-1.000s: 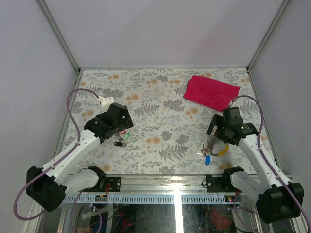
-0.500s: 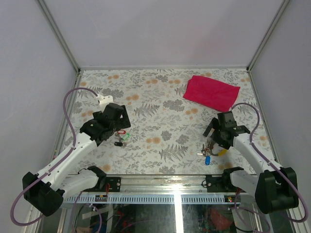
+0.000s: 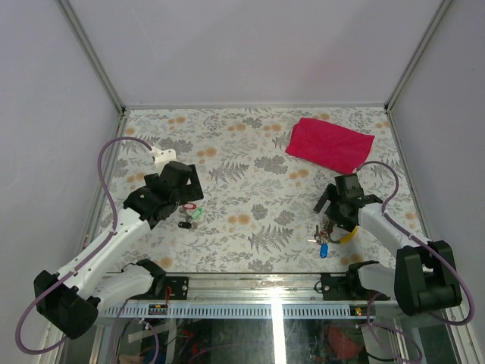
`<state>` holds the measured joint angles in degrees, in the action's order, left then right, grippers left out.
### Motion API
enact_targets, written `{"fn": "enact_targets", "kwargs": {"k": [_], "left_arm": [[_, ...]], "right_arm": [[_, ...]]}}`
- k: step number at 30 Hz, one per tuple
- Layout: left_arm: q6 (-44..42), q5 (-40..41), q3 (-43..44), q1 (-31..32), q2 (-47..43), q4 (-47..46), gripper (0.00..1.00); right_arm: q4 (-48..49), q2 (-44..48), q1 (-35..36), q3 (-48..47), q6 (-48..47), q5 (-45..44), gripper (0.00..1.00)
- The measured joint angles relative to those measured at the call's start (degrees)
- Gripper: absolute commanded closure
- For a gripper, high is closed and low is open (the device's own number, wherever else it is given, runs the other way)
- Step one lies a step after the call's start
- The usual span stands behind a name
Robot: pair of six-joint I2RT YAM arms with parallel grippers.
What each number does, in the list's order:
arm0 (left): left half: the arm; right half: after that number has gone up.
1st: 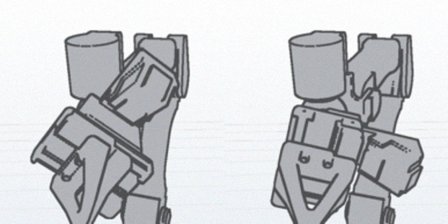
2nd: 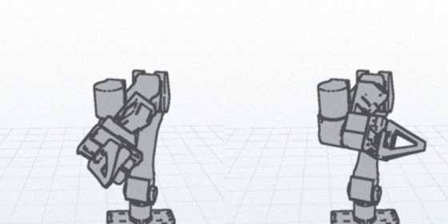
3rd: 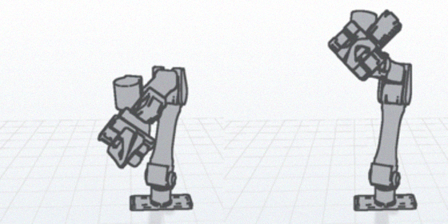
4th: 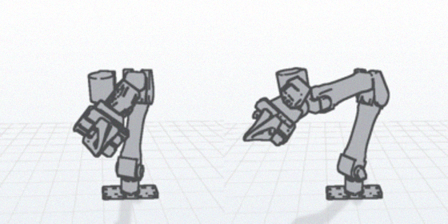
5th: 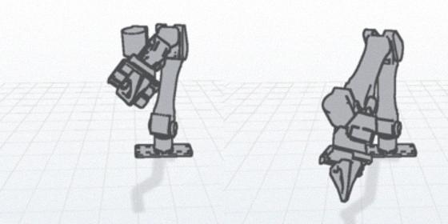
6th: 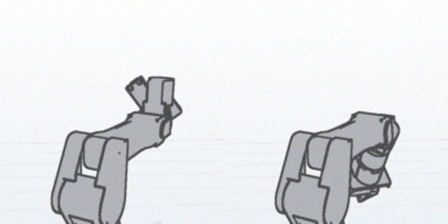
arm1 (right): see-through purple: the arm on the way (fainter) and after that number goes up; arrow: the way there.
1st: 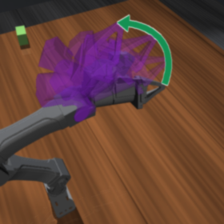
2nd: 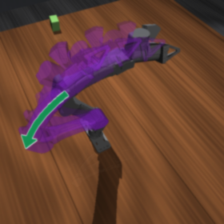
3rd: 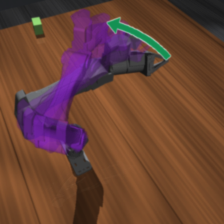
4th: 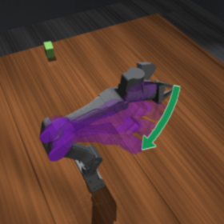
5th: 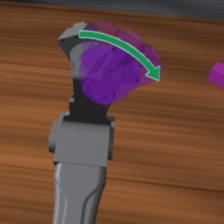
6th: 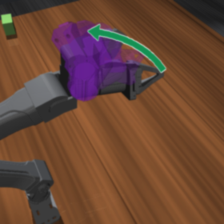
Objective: Put the keys on the keyring
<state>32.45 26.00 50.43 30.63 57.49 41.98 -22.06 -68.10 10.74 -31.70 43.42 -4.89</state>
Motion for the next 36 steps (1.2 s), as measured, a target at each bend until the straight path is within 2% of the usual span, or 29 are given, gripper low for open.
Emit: {"fn": "enact_targets", "kwargs": {"k": [20,29,36], "left_arm": [[-0.13,-0.02,0.0,0.0,0.0,0.0,0.0],[-0.13,-0.02,0.0,0.0,0.0,0.0,0.0],[-0.13,-0.04,0.0,0.0,0.0,0.0,0.0]], "right_arm": [[9.22,-1.53,0.63,1.38,1.11,5.6,0.09],[13.29,-1.77,8.07,2.43,6.62,6.43,0.1],[18.58,-6.58,16.5,0.59,11.74,5.99,0.1]]}}
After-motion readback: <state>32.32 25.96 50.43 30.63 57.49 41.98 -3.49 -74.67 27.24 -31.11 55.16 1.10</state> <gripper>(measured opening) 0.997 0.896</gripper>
